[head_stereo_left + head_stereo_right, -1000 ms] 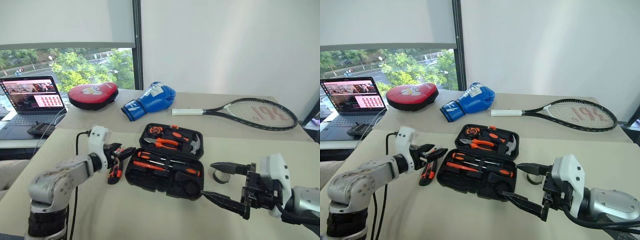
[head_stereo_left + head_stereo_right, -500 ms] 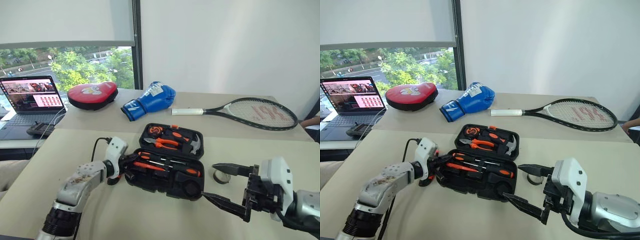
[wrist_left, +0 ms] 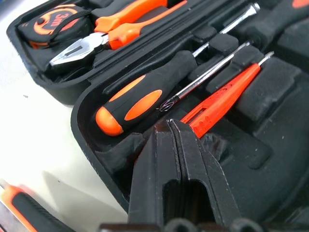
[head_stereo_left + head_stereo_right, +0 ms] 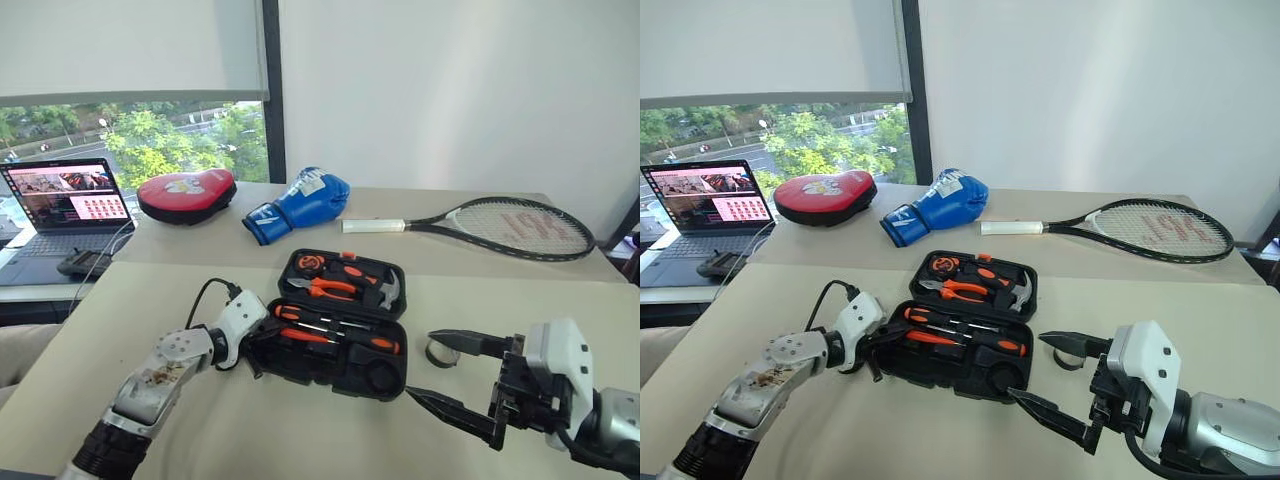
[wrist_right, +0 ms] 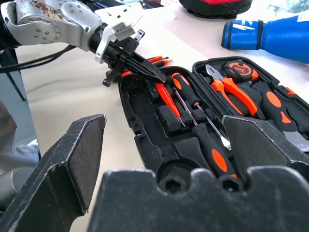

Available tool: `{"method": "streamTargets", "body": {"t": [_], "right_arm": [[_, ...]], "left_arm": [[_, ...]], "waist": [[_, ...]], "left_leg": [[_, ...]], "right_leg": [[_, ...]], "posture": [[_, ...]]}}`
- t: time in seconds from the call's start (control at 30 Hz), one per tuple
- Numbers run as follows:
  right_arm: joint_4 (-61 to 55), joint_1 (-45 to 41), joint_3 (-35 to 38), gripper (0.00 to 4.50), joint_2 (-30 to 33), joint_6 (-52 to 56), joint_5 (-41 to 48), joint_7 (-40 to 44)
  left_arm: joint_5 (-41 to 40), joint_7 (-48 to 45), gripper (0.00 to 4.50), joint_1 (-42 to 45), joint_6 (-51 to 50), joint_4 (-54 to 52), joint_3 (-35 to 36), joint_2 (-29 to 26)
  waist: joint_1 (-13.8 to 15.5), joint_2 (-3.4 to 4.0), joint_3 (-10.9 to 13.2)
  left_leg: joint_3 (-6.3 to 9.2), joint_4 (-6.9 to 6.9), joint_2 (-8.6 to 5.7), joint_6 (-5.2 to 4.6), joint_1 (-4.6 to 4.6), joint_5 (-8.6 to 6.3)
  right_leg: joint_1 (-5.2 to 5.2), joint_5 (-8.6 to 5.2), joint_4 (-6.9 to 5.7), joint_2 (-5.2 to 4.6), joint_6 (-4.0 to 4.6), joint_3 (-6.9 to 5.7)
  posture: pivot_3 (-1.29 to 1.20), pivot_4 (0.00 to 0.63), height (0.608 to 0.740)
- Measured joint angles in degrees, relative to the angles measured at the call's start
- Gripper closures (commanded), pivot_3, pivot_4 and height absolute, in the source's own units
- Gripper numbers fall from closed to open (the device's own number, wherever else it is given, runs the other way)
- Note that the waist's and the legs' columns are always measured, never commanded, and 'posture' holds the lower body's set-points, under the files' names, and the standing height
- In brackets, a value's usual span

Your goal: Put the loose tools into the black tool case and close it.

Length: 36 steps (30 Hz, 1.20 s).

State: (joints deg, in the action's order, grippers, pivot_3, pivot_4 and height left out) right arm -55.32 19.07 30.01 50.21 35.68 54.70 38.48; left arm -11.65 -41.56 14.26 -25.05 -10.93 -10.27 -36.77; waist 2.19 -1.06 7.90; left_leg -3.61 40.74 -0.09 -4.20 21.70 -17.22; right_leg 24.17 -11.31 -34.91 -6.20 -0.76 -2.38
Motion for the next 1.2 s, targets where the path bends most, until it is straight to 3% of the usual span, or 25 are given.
{"method": "streamTargets", "body": {"t": [0.07, 0.13, 0.23, 0.3, 0.37, 0.4, 0.5, 0.57, 0.6, 0.97, 1.17, 1.2], "right_arm": [[0.2, -0.4, -0.2, 0.00, 0.1, 0.0, -0.1, 0.1], [0.7, -1.1, -0.9, 0.00, 0.1, 0.0, -0.3, 0.3], [1.3, -2.4, -2.3, 0.00, 0.2, -0.1, -0.6, 1.1], [2.7, -4.1, -3.4, 0.00, 0.2, -0.3, -0.8, 2.2], [3.5, -4.9, -4.3, 0.00, 0.2, -0.5, -1.3, 2.8], [3.9, -5.2, -4.9, 0.00, 0.2, -0.6, -1.7, 3.2], [5.6, -7.4, -6.5, 0.00, 0.2, -1.1, -2.5, 4.7], [6.6, -8.3, -7.3, 0.00, 0.2, -1.3, -2.9, 5.4], [7.1, -9.1, -7.7, 0.00, 0.3, -1.3, -3.0, 5.9], [7.7, -10.1, -8.0, 0.00, 1.7, -1.4, -3.3, 8.0], [7.6, -9.2, -6.3, 0.00, 2.3, -1.4, -2.7, 8.0], [7.6, -9.0, -6.3, 0.00, 2.3, -1.3, -2.7, 8.0]], "left_arm": [[-2.2, 0.1, 4.44, -1.4, -1.2, -0.9, 2.8, 1.2], [-10.5, 1.5, 4.44, -3.0, -8.1, -1.7, 9.1, 5.8], [-22.4, 5.6, 3.79, -2.6, -19.1, -3.5, 18.3, 8.9], [-29.9, 11.3, 2.88, -0.4, -27.3, -6.1, 27.2, 8.7], [-32.7, 15.5, 2.41, 0.9, -31.4, -8.2, 31.5, 8.2], [-33.3, 17.7, 1.88, 1.0, -33.3, -9.6, 32.9, 7.8], [-32.4, 24.6, 1.07, 0.0, -38.6, -12.5, 33.6, 6.8], [-31.7, 27.2, 0.19, -1.6, -40.6, -14.1, 32.8, 6.8], [-31.3, 28.2, 0.09, -2.3, -41.8, -14.7, 31.6, 6.9], [-23.7, 36.6, 0.09, -6.2, -44.9, -19.5, 23.0, 9.2], [-20.6, 36.9, 2.49, -7.6, -42.4, -19.5, 22.8, 10.1], [-20.1, 36.9, 2.67, -7.7, -41.8, -19.4, 22.8, 10.6]], "waist": [[-0.2, 0.01, 0.0], [-0.3, -0.08, 0.1], [-0.2, -0.54, 0.4], [-0.1, -0.68, 0.5], [-0.1, -0.66, 0.5], [-0.1, -0.65, 0.5], [-0.1, -0.67, 0.6], [0.0, -0.70, 0.6], [0.1, -0.71, 0.6], [0.1, -0.63, 0.6], [0.1, -0.59, 0.6], [0.1, -0.58, 0.6]], "left_leg": [[-0.04, -0.06, 0.02, 0.00, 0.00, 0.00], [0.00, -0.03, 0.05, 0.00, 0.13, 0.01], [0.16, 0.00, 0.11, 0.14, 0.33, 0.09], [0.19, 0.00, 0.08, 0.16, 0.35, 0.11], [0.19, -0.01, 0.01, 0.14, 0.32, 0.09], [0.18, -0.01, -0.01, 0.11, 0.30, 0.07], [0.13, -0.01, -0.07, 0.06, 0.30, 0.03], [0.14, -0.01, -0.07, 0.08, 0.31, 0.03], [0.13, -0.01, -0.07, 0.08, 0.32, 0.04], [0.16, -0.04, -0.01, 0.21, 0.26, 0.05], [0.16, -0.06, 0.02, 0.23, 0.25, 0.05], [0.16, -0.06, 0.01, 0.22, 0.26, 0.05]], "right_leg": [[0.04, 0.01, 0.00, 0.01, -0.02, 0.01], [0.14, 0.16, -0.07, -0.04, -0.31, 0.02], [0.28, 0.17, -0.08, 0.11, -0.33, -0.08], [0.26, 0.16, -0.08, 0.19, -0.33, -0.11], [0.20, 0.15, -0.08, 0.37, -0.36, -0.11], [0.17, 0.14, -0.05, 0.38, -0.37, -0.09], [0.14, 0.14, -0.02, 0.37, -0.39, -0.09], [0.14, 0.14, 0.00, 0.34, -0.38, -0.08], [0.15, 0.14, 0.00, 0.33, -0.38, -0.07], [0.18, 0.13, -0.05, -0.02, -0.22, -0.03], [0.20, 0.02, -0.05, -0.06, 0.04, -0.05], [0.20, 0.02, -0.05, -0.08, 0.05, -0.06]], "posture": [[0.00, 0.150, 0.740], [0.00, 0.150, 0.740], [0.00, 0.150, 0.740], [0.00, 0.150, 0.740], [0.00, 0.150, 0.740], [0.00, 0.150, 0.740], [0.00, 0.150, 0.740], [0.00, 0.150, 0.740], [0.00, 0.150, 0.740], [0.00, 0.150, 0.740], [0.00, 0.150, 0.740], [0.00, 0.150, 0.740]]}}
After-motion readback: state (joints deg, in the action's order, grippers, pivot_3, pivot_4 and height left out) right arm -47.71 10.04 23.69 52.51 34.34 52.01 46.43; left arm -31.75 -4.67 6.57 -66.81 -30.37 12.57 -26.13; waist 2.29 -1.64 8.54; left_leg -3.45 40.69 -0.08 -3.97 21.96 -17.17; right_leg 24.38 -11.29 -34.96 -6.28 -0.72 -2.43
